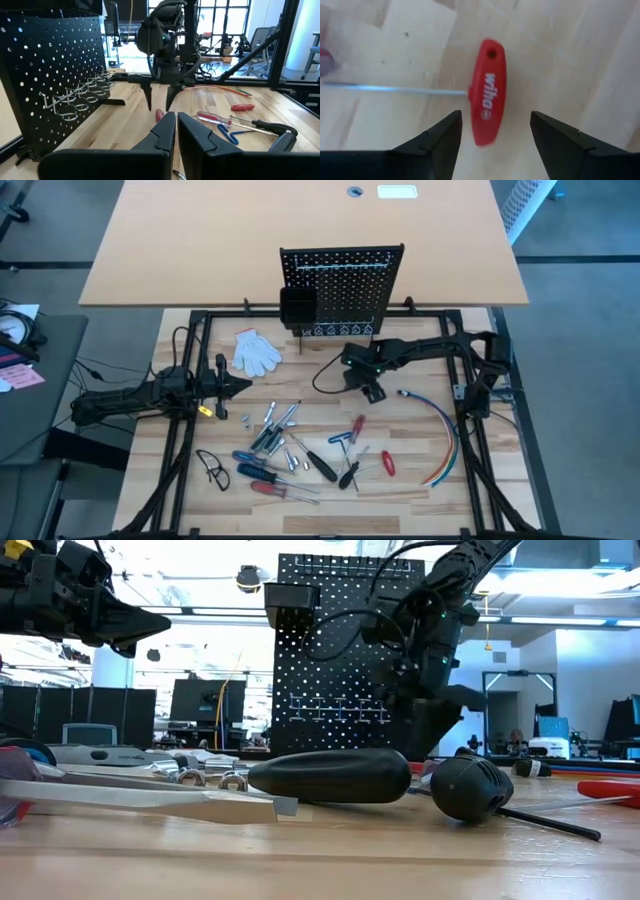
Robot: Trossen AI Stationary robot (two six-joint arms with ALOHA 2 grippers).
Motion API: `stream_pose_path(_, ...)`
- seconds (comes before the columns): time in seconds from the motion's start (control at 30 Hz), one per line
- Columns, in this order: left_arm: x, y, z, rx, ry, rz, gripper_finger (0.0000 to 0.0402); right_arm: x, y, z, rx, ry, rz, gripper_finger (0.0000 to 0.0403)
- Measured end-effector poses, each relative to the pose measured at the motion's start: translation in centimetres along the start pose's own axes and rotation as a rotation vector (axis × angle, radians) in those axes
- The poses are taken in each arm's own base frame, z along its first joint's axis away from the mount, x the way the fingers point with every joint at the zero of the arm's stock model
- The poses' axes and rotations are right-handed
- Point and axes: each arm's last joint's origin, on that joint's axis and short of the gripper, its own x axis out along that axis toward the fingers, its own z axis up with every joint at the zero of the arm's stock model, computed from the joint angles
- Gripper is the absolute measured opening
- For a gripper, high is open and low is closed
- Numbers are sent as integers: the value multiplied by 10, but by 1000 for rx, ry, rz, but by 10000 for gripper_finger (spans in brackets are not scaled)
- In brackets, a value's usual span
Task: Hang tools onto peg board
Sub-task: Hang the red allen wrench on the pegboard
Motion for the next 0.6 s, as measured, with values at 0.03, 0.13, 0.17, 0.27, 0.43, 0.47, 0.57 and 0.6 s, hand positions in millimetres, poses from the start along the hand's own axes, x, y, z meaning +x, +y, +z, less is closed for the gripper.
stream_pose_path(0.03,0,0,0,0,0,0,16,1,1,-1,-1,-3,-2,236)
stream_pose_path(0.13,0,0,0,0,0,0,16,5,4,-4,-6,3,6,225)
stream_pose_path(0.17,0,0,0,0,0,1,16,7,5,-6,-7,6,7,221)
stream_pose_path(0.27,0,0,0,0,0,0,16,12,9,-11,-35,16,14,207)
stream_pose_path(0.43,0,0,0,0,0,0,16,19,14,-18,-53,-4,5,153)
stream_pose_path(0.47,0,0,0,0,0,0,16,21,15,-19,-53,-6,5,139)
stream_pose_path(0.57,0,0,0,0,0,1,16,23,17,-21,-43,-8,3,101)
stream_pose_path(0.6,0,0,0,0,0,1,16,23,17,-22,-33,-8,3,90)
